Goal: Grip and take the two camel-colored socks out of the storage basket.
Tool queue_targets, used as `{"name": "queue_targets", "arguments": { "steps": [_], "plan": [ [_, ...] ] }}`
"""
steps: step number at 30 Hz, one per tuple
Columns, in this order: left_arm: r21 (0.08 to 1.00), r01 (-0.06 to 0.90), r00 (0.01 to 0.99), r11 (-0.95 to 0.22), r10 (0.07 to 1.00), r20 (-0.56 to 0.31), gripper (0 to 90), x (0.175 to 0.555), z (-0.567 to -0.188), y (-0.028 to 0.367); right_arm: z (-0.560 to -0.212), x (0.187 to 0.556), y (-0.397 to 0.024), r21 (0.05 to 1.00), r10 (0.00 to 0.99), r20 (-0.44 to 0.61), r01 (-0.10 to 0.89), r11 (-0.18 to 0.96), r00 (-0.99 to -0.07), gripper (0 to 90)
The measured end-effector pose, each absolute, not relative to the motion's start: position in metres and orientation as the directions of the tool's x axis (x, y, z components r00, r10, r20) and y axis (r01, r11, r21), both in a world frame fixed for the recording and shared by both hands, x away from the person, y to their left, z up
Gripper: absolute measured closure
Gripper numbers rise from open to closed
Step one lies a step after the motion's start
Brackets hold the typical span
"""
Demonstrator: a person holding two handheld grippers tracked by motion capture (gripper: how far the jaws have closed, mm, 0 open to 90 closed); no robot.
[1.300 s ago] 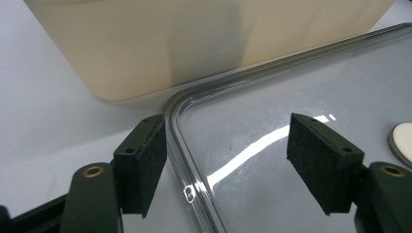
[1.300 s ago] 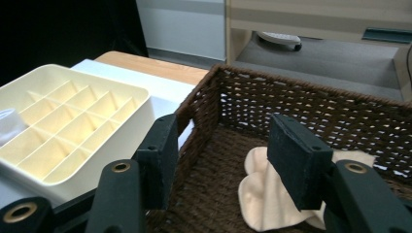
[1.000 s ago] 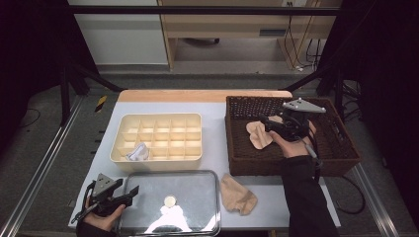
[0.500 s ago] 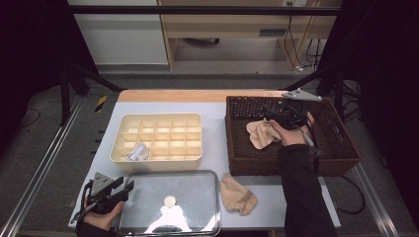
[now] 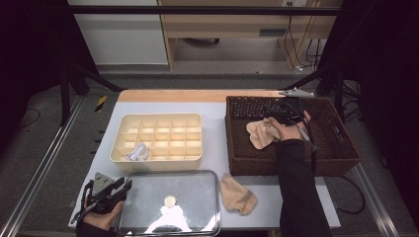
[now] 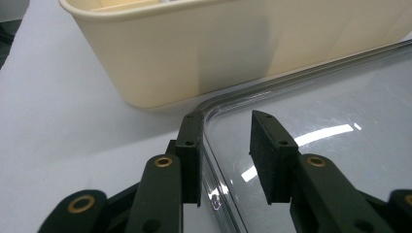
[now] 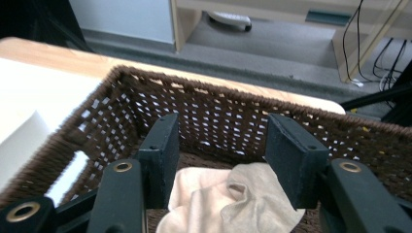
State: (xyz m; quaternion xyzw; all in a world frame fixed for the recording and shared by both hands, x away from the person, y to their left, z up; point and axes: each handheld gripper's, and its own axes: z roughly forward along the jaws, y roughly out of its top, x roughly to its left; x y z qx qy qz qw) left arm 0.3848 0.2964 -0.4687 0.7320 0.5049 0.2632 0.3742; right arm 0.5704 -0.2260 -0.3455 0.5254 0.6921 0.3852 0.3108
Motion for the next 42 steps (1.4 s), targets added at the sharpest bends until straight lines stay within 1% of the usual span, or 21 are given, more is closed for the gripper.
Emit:
{"name": "queue_targets", "arguments": {
  "steps": [5, 12, 15, 18, 21, 24, 32, 36, 42],
  "plan": [
    [0.814, 0.542, 0.353, -0.210, 0.936, 0.007, 64.5, 0.384, -0.469, 0.296, -0.356, 0.578, -0.224, 0.841, 0.966, -0.042, 0.514, 0.172, -0.254, 47.2],
    [0.816, 0.539, 0.355, -0.212, 0.935, 0.008, 61.2, 0.385, -0.469, 0.297, -0.376, 0.589, -0.223, 0.797, 0.970, -0.061, 0.573, 0.190, -0.237, 48.2],
    [0.814, 0.541, 0.356, -0.211, 0.934, 0.006, 60.6, 0.384, -0.469, 0.297, -0.381, 0.589, -0.225, 0.802, 0.972, -0.049, 0.572, 0.175, -0.229, 48.4],
    [0.812, 0.541, 0.359, -0.220, 0.933, 0.014, 60.0, 0.385, -0.469, 0.296, -0.389, 0.590, -0.229, 0.779, 0.974, -0.050, 0.602, 0.176, -0.219, 48.4],
    [0.811, 0.541, 0.358, -0.223, 0.934, 0.017, 59.6, 0.385, -0.469, 0.296, -0.395, 0.590, -0.233, 0.777, 0.976, -0.035, 0.608, 0.162, -0.215, 48.8],
    [0.811, 0.541, 0.357, -0.223, 0.934, 0.018, 59.3, 0.385, -0.469, 0.296, -0.405, 0.590, -0.237, 0.751, 0.979, -0.022, 0.643, 0.151, -0.204, 48.7],
    [0.811, 0.541, 0.359, -0.224, 0.933, 0.018, 58.8, 0.385, -0.469, 0.296, -0.415, 0.592, -0.235, 0.705, 0.976, -0.023, 0.689, 0.169, -0.215, 46.3],
    [0.811, 0.541, 0.360, -0.223, 0.933, 0.017, 58.7, 0.385, -0.470, 0.296, -0.419, 0.593, -0.238, 0.686, 0.979, -0.009, 0.711, 0.155, -0.205, 45.3],
    [0.810, 0.541, 0.359, -0.224, 0.933, 0.019, 58.6, 0.385, -0.469, 0.296, -0.423, 0.595, -0.237, 0.646, 0.978, -0.006, 0.745, 0.164, -0.210, 45.9]
  ]
}}
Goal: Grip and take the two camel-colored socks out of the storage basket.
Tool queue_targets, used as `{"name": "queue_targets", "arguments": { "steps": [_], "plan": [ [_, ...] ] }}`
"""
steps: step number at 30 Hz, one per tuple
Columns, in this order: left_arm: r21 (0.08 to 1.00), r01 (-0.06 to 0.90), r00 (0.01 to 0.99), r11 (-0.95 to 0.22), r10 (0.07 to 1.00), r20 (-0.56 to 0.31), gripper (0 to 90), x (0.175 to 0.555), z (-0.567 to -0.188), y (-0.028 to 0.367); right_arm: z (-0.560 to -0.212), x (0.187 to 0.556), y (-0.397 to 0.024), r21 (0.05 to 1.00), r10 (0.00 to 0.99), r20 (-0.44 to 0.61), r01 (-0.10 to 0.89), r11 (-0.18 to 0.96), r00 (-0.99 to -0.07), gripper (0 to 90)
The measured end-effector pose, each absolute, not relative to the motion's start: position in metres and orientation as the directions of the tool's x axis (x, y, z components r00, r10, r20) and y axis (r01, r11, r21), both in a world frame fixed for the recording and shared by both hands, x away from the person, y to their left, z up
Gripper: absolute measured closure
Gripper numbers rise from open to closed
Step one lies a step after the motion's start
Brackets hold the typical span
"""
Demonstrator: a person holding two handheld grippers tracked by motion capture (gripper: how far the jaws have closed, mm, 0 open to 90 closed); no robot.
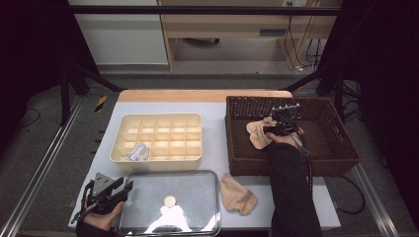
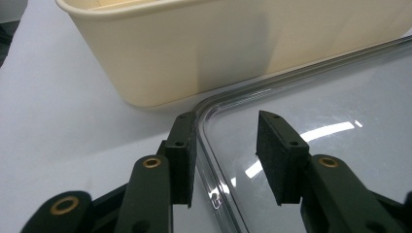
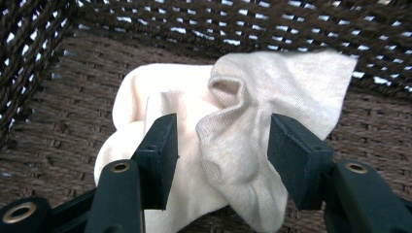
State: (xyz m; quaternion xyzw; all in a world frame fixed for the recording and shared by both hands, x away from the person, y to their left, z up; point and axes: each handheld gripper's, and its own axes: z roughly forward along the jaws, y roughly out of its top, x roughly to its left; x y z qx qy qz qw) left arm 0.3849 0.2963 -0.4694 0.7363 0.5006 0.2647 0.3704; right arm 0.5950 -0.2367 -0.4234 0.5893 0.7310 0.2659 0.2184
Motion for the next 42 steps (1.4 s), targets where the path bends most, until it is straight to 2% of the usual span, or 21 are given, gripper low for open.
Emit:
{"name": "queue_targets", "arguments": {
  "steps": [7, 8, 9, 10, 11, 12, 17, 25, 30, 42],
  "plan": [
    [0.811, 0.541, 0.359, -0.224, 0.933, 0.018, 58.4, 0.385, -0.469, 0.296, -0.426, 0.596, -0.237, 0.607, 0.980, -0.030, 0.775, 0.175, -0.198, 55.1],
    [0.811, 0.541, 0.359, -0.224, 0.933, 0.018, 58.4, 0.385, -0.469, 0.296, -0.426, 0.596, -0.237, 0.596, 0.979, -0.030, 0.783, 0.179, -0.201, 61.5],
    [0.811, 0.541, 0.359, -0.224, 0.933, 0.018, 58.4, 0.385, -0.469, 0.296, -0.426, 0.596, -0.237, 0.596, 0.979, -0.030, 0.783, 0.179, -0.201, 61.5],
    [0.810, 0.541, 0.359, -0.225, 0.933, 0.019, 58.4, 0.385, -0.469, 0.296, -0.426, 0.596, -0.237, 0.586, 0.978, -0.029, 0.789, 0.184, -0.206, 67.9],
    [0.810, 0.541, 0.359, -0.225, 0.933, 0.019, 58.4, 0.385, -0.469, 0.296, -0.426, 0.596, -0.237, 0.586, 0.978, -0.029, 0.789, 0.184, -0.206, 67.9],
    [0.811, 0.541, 0.359, -0.224, 0.933, 0.019, 58.4, 0.385, -0.469, 0.297, -0.425, 0.596, -0.237, 0.573, 0.979, -0.018, 0.800, 0.177, -0.204, 73.3],
    [0.812, 0.541, 0.356, -0.219, 0.934, 0.015, 58.4, 0.385, -0.469, 0.296, -0.422, 0.595, -0.238, 0.558, 0.983, -0.027, 0.813, 0.167, -0.183, 83.7],
    [0.813, 0.541, 0.354, -0.214, 0.935, 0.011, 58.3, 0.384, -0.469, 0.296, -0.411, 0.590, -0.241, 0.603, 0.988, -0.031, 0.786, 0.137, -0.149, 85.0],
    [0.815, 0.540, 0.352, -0.211, 0.936, 0.009, 57.9, 0.385, -0.469, 0.296, -0.386, 0.580, -0.249, 0.673, 0.993, 0.011, 0.735, 0.082, -0.121, 85.0],
    [0.818, 0.537, 0.351, -0.209, 0.936, 0.009, 57.4, 0.385, -0.468, 0.296, -0.340, 0.538, -0.258, 0.793, 0.976, 0.058, 0.604, 0.081, -0.208, 85.4]
  ]
}}
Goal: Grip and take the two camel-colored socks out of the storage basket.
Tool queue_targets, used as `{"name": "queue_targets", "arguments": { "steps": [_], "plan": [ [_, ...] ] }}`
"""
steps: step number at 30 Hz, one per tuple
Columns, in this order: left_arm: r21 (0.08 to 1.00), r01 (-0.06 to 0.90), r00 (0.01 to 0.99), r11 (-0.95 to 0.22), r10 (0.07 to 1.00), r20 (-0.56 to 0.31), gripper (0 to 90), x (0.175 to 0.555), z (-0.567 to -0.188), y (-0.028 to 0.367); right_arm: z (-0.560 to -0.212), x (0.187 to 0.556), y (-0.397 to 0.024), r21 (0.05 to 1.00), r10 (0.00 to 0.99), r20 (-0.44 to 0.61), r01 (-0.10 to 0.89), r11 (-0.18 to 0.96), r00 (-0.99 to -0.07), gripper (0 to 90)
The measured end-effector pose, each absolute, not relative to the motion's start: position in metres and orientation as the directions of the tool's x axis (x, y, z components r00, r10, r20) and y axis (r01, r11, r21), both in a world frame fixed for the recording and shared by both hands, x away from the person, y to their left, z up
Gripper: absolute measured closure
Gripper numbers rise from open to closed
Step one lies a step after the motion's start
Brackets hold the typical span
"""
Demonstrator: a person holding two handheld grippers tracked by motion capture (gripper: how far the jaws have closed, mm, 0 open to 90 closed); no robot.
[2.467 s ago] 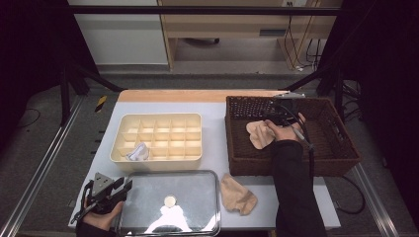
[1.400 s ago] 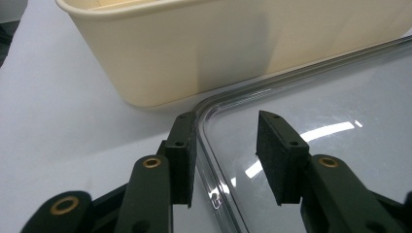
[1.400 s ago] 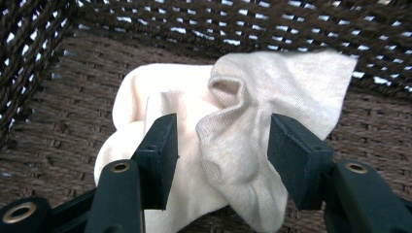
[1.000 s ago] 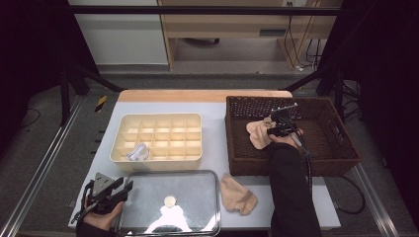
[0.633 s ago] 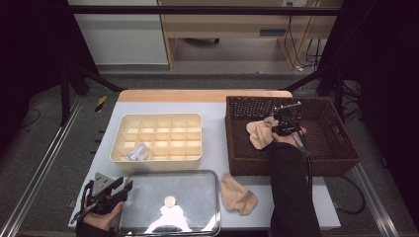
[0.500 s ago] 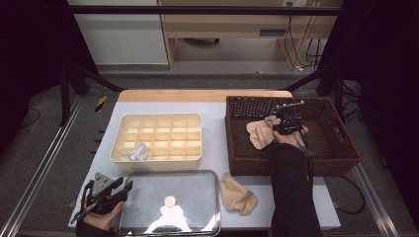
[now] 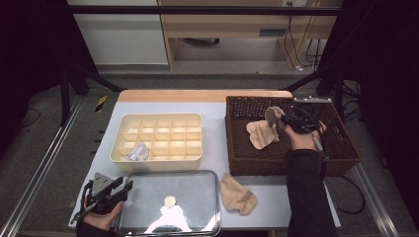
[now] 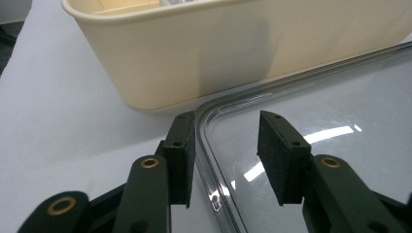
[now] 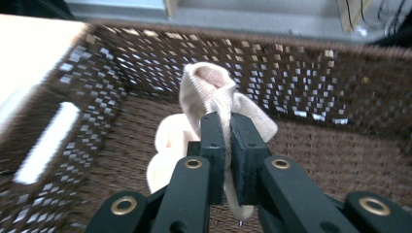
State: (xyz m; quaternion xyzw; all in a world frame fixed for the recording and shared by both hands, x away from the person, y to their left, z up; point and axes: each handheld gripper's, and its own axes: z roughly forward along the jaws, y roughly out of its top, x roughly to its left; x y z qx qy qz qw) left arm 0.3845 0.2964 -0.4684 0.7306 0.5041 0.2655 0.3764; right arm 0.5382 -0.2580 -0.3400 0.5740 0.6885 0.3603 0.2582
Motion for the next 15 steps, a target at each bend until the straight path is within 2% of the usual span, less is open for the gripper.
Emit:
{"name": "queue_targets", "arguments": {
  "steps": [10, 15],
  "plan": [
    [0.823, 0.529, 0.355, -0.207, 0.935, 0.007, 56.5, 0.384, -0.467, 0.296, -0.299, 0.484, -0.238, 0.880, 0.924, 0.036, 0.450, 0.150, -0.380, 85.4],
    [0.827, 0.526, 0.352, -0.200, 0.936, 0.002, 56.1, 0.383, -0.466, 0.296, -0.287, 0.466, -0.227, 0.898, 0.904, 0.013, 0.403, 0.178, -0.428, 85.5]
  ]
}}
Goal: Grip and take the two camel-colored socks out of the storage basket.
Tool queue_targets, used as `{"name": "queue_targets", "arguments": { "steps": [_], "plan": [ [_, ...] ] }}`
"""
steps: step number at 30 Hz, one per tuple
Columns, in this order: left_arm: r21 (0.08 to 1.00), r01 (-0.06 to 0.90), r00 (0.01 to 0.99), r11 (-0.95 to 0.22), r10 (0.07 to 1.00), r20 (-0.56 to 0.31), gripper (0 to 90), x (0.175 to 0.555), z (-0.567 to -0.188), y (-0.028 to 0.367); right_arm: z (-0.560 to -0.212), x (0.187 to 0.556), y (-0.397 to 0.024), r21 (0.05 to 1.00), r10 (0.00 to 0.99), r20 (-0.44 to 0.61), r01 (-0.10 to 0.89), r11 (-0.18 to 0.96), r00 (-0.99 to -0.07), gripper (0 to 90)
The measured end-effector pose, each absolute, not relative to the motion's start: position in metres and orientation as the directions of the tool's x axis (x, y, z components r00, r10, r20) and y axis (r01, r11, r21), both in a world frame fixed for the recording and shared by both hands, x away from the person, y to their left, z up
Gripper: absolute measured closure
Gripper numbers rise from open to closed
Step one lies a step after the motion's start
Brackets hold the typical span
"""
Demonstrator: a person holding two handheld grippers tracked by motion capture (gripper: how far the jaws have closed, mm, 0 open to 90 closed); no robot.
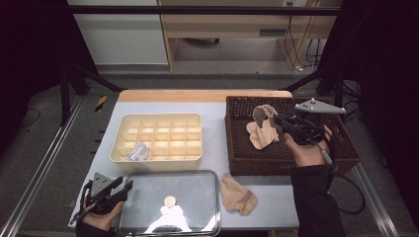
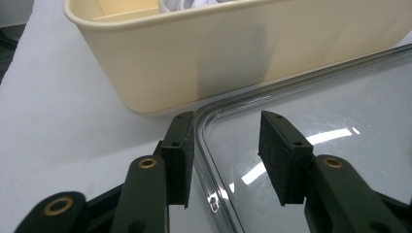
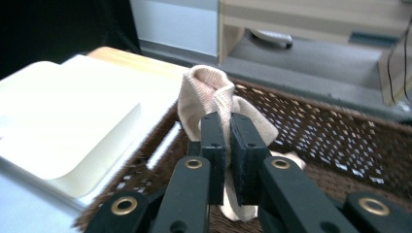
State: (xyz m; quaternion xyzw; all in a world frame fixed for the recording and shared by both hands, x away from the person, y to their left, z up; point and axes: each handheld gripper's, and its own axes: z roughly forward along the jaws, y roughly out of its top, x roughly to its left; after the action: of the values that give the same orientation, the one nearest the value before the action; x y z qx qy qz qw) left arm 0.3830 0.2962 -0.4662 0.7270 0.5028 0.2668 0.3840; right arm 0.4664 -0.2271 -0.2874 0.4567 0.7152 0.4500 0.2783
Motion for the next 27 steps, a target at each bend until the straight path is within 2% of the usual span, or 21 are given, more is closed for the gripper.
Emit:
{"name": "queue_targets", "arguments": {
  "steps": [6, 16, 22, 27],
  "plan": [
    [0.825, 0.526, 0.356, -0.205, 0.935, 0.005, 55.4, 0.383, -0.466, 0.296, -0.270, 0.441, -0.206, 0.913, 0.864, -0.024, 0.341, 0.223, -0.502, 85.5],
    [0.835, 0.515, 0.362, -0.194, 0.932, -0.006, 53.5, 0.383, -0.463, 0.297, -0.263, 0.412, -0.170, 0.921, 0.783, -0.045, 0.277, 0.273, -0.621, 85.5],
    [0.852, 0.492, 0.364, -0.182, 0.931, -0.011, 50.7, 0.380, -0.459, 0.297, -0.267, 0.396, -0.153, 0.922, 0.728, -0.026, 0.265, 0.283, -0.685, 85.5],
    [0.864, 0.471, 0.369, -0.177, 0.930, -0.011, 48.0, 0.379, -0.453, 0.296, -0.283, 0.384, -0.135, 0.907, 0.682, -0.015, 0.277, 0.317, -0.731, 85.5]
  ]
}}
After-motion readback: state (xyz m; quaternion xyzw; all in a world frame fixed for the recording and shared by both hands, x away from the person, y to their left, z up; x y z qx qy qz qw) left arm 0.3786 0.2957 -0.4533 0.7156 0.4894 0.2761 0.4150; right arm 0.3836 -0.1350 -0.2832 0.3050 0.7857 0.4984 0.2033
